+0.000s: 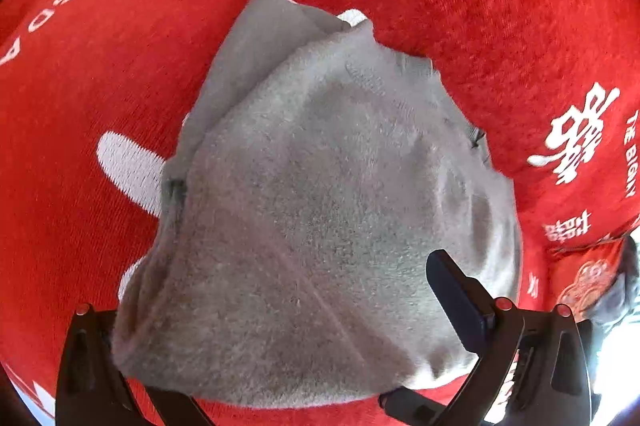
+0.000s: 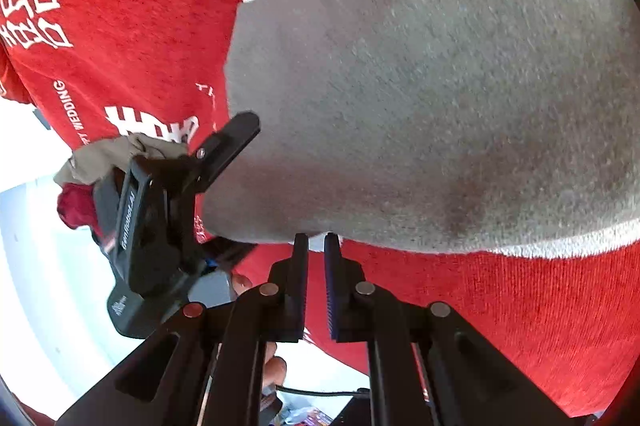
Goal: Fold small clothes
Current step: 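Grasp the folded sweater's side edge with the left gripper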
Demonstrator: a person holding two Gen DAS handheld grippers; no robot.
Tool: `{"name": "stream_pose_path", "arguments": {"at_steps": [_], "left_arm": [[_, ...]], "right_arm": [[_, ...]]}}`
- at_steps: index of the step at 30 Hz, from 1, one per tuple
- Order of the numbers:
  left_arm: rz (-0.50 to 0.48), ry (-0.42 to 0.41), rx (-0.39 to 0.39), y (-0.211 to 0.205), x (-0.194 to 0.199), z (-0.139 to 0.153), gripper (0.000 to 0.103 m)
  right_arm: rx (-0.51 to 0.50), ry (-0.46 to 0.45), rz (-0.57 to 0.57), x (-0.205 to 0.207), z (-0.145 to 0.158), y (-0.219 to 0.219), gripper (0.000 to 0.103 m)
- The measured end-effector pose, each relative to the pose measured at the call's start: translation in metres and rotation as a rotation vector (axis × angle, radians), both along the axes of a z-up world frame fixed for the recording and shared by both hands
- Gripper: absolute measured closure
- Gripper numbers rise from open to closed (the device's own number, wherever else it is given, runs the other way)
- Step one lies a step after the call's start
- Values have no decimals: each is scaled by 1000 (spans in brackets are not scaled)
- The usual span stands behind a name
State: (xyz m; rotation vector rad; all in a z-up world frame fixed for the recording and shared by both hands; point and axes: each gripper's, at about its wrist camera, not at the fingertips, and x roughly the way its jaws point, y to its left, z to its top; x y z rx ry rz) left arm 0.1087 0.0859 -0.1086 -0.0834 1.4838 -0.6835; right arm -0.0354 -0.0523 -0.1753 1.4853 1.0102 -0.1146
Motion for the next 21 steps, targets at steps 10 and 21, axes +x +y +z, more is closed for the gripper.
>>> {"name": "stream_pose_path", "arguments": {"at_steps": [10, 21], "left_arm": [[-22, -99, 175, -16, -2, 5, 26], [-377, -652, 331, -50, -65, 47, 86]], "right_arm": [[-44, 18, 131, -8, 14, 0, 90], [-355, 58, 318, 18, 90, -77, 42]]}}
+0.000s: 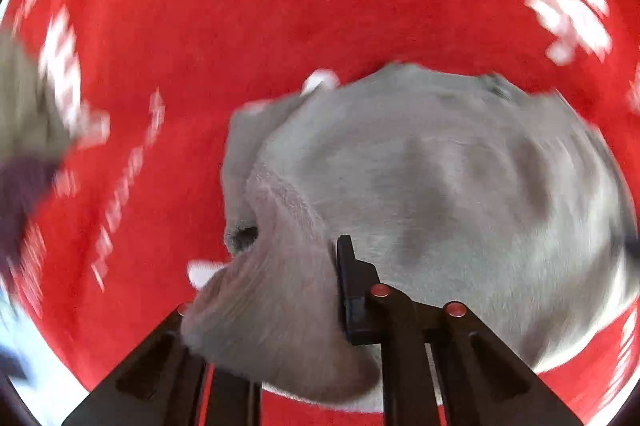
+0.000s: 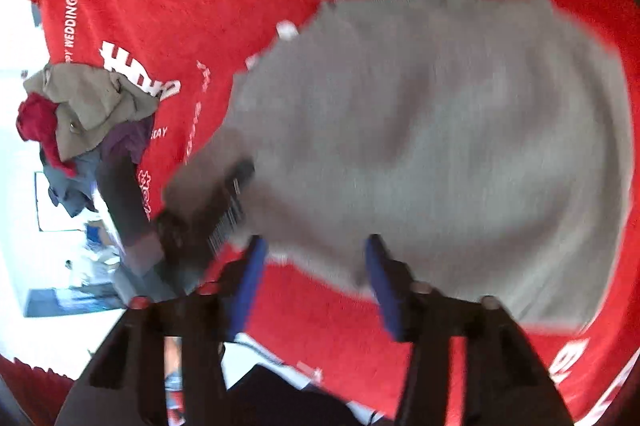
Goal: Fold small clothes
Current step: 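Grasp the folded sweater's side edge with the left gripper, then lift the edge with the left gripper while the right gripper grasps and folds it over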
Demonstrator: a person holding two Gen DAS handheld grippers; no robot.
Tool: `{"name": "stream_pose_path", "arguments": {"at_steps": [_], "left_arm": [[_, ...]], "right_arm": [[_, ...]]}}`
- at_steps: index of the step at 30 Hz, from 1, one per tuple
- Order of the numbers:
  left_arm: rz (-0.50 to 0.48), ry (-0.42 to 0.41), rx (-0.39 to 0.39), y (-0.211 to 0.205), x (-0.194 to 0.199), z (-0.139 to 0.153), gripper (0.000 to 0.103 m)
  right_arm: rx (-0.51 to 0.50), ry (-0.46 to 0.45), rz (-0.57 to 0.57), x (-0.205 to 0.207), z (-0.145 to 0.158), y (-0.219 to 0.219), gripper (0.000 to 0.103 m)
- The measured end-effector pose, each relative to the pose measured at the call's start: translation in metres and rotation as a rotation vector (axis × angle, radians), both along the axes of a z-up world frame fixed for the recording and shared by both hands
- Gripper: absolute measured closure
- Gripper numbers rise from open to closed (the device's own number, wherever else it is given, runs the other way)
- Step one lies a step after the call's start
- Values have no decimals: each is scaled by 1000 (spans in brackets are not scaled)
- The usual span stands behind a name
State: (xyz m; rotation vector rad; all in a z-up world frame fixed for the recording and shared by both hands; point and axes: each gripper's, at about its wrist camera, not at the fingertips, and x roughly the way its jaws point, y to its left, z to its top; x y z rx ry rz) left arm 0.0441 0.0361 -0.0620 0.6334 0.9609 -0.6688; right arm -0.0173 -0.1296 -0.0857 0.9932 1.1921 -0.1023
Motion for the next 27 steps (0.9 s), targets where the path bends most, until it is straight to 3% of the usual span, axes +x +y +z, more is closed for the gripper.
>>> {"name": "stream_pose_path", "arguments": {"at_steps": [4, 6, 8, 15, 21, 22, 23, 24, 25, 27], "left_arm": [[-170, -133, 27, -7, -31, 2, 86], [-219, -161, 33, -8, -37, 1, 86], [-242, -168, 32, -7, -40, 0, 86], [-228, -136, 9, -8, -33, -2, 86], [-243, -155, -2, -3, -35, -1, 86], [-243, -154, -4, -4, -35, 0, 86], [-242, -151, -6, -4, -35, 1, 86], [-240, -147, -7, -3, -34, 2, 86], [-240, -135, -14, -2, -34, 3, 86], [-254, -131, -30, -2, -34, 10, 86]], "right_arm": [[16, 16, 99, 70, 14, -27, 22], [73, 40, 184, 110, 12, -27, 21], [115, 78, 320, 155, 6, -15, 14], [14, 272, 643, 253, -40, 49, 14], [-56, 362, 697, 282, -71, 76, 14], [-79, 377, 699, 283, -74, 78, 18], [-91, 384, 697, 280, -75, 76, 48], [-121, 395, 694, 279, -75, 76, 72], [-173, 407, 698, 274, -74, 72, 88], [-145, 349, 665, 264, -65, 60, 89]]}}
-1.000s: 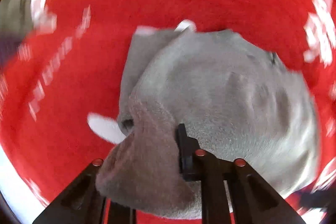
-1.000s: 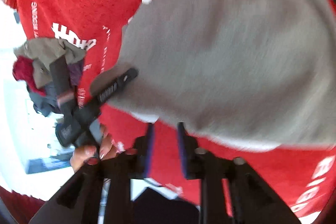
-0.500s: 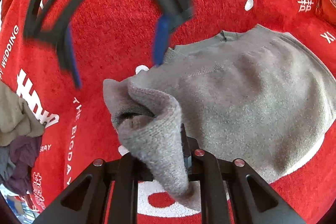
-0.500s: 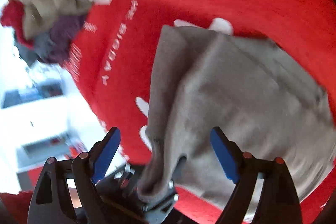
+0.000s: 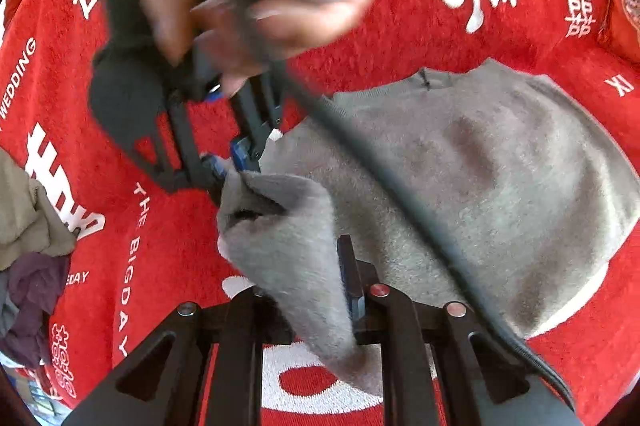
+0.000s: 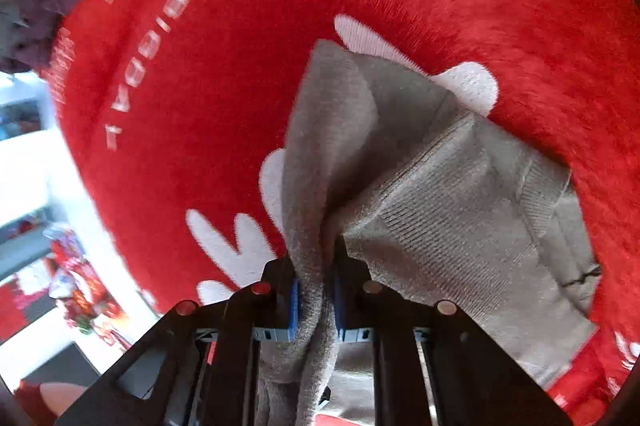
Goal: Fold small clothes
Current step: 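Lift the edge with the left gripper while the right gripper grasps and folds it over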
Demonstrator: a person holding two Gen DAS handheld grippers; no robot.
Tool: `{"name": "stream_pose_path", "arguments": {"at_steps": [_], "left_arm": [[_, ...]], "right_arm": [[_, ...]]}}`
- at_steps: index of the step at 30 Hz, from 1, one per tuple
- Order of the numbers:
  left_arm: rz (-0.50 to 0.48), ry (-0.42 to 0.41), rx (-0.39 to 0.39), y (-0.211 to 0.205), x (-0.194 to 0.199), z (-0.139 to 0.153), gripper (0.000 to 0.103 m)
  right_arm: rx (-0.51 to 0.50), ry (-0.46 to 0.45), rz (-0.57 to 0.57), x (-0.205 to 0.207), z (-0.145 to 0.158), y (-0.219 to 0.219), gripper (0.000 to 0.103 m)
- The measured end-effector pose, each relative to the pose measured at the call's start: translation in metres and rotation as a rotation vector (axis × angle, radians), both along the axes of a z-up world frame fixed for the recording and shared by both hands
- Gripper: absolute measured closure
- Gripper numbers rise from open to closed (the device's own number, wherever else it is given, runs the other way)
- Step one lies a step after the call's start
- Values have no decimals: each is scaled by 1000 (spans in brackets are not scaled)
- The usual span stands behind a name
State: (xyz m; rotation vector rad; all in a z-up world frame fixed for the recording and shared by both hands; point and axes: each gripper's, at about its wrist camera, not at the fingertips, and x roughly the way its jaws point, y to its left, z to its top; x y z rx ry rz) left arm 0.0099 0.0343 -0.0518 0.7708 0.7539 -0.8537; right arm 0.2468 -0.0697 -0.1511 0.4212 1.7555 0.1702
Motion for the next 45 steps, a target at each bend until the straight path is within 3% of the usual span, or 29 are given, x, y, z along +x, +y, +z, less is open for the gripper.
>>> {"name": "stream_pose_path", "arguments": {"at_steps": [8, 13, 19, 23, 28, 32, 35, 37, 38, 39, 40, 43, 45], "left_arm": [[-116, -10, -77, -18, -38, 51, 86], [-236, -18, -113, -50, -81, 76, 86], [-372, 2, -100, -94, -137, 73, 86], [-451, 26, -53, -120, -174, 51, 86], [-530, 51, 26, -145, -215, 10, 86], [-554, 58, 78, -152, -231, -14, 86], [-531, 68, 78, -153, -227, -15, 86], [-512, 85, 84, -153, -220, -10, 74], [-501, 96, 87, -153, -216, -6, 52], [-491, 98, 77, -153, -208, -1, 36], [-479, 100, 62, -149, -202, 7, 35], [-465, 147, 42, -130, -188, 22, 35], [-427, 173, 33, -118, -170, 34, 34]], "right_arm": [[218, -314, -294, -84, 74, -78, 89], [246, -445, -453, -159, 110, -129, 89], [247, -524, -604, -251, 121, -184, 89], [233, -509, -726, -309, 100, -221, 89], [192, -405, -872, -372, 37, -254, 89], [170, -312, -935, -399, -11, -263, 88], [172, -330, -928, -399, -20, -260, 87], [154, -334, -899, -395, -17, -258, 85], [149, -332, -891, -391, -15, -255, 82], [142, -326, -889, -387, -12, -251, 81], [126, -314, -892, -384, -8, -249, 75], [77, -297, -927, -395, 4, -250, 43], [96, -325, -975, -413, 14, -250, 43]]}}
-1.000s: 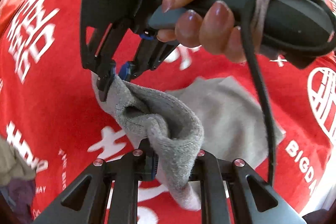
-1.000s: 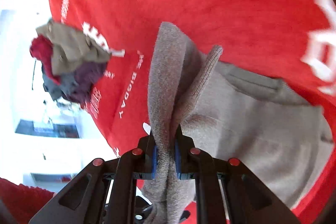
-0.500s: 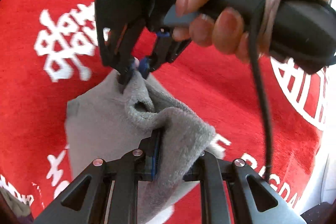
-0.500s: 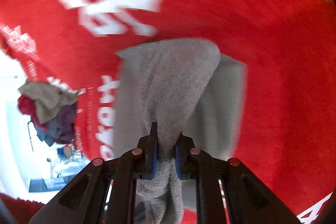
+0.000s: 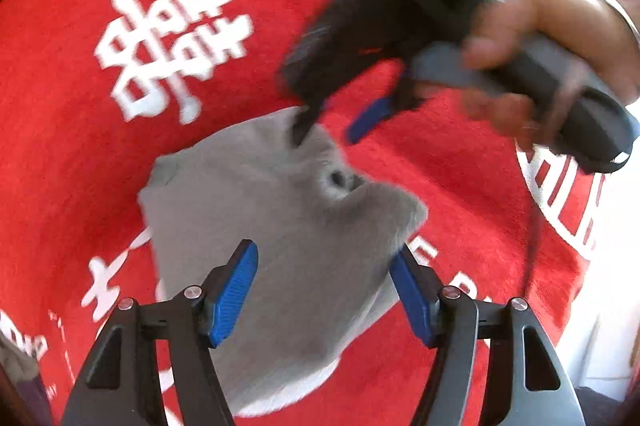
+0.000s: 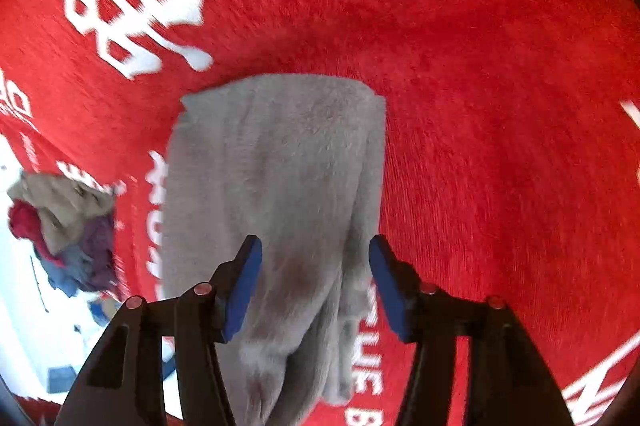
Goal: Fold small clothes
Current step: 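Lift the edge with the left gripper while the right gripper grasps and folds it over, then open both grippers and release the refolded sweater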
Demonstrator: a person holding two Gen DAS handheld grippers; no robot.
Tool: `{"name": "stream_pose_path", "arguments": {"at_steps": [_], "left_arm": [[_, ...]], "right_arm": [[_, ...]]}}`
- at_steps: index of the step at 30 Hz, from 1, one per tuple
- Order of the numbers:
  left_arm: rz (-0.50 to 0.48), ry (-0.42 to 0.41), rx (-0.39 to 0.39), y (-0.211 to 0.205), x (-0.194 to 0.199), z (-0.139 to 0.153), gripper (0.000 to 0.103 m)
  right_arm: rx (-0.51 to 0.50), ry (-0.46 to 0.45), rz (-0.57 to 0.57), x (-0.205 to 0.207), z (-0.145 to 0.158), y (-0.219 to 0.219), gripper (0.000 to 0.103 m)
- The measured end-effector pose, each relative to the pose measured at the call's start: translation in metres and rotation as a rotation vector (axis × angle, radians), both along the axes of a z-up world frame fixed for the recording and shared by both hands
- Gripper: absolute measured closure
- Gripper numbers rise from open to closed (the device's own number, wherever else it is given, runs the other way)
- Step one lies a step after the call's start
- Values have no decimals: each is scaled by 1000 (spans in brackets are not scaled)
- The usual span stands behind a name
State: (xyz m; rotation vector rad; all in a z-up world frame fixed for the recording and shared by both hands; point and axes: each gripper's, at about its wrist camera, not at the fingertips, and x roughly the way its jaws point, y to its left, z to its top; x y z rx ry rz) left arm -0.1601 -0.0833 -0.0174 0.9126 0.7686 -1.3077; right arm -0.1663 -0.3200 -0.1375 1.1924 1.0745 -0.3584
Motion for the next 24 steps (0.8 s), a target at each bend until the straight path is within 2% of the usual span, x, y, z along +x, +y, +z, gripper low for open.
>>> {"name": "stream_pose_path", "arguments": {"at_steps": [3, 6, 8, 10, 12, 15, 16, 17, 18, 19, 21, 24], "left_arm": [[127, 31, 21, 25, 41, 12, 34], [219, 47, 77, 46, 83, -2, 34], [260, 135, 143, 64, 105, -15, 34], [333, 285, 210, 77, 126, -31, 34], [421, 437, 230, 82, 144, -46, 34], [477, 559, 207, 79, 153, -59, 34], [477, 558, 208, 74, 155, -62, 34], [475, 535, 218, 71, 154, -66, 34], [468, 500, 241, 66, 154, -72, 35], [452, 476, 260, 62, 154, -76, 35], [414, 427, 273, 63, 151, -82, 35], [379, 395, 281, 67, 149, -90, 35]], "right_arm": [[13, -39, -67, -32, 17, 14, 43], [50, -73, -152, -68, 26, 40, 43], [121, -109, -213, -92, 23, 66, 43], [172, -119, -241, -102, 17, 92, 43], [202, -125, -253, -106, 10, 109, 43], [239, -132, -301, -103, -8, 124, 43], [253, -142, -338, -101, -17, 126, 43], [263, -148, -359, -101, -21, 126, 47], [279, -150, -389, -99, -26, 125, 58], [299, -151, -416, -96, -30, 124, 95], [288, -166, -415, -89, -25, 121, 94], [199, -156, -312, -76, -6, 122, 94]]}}
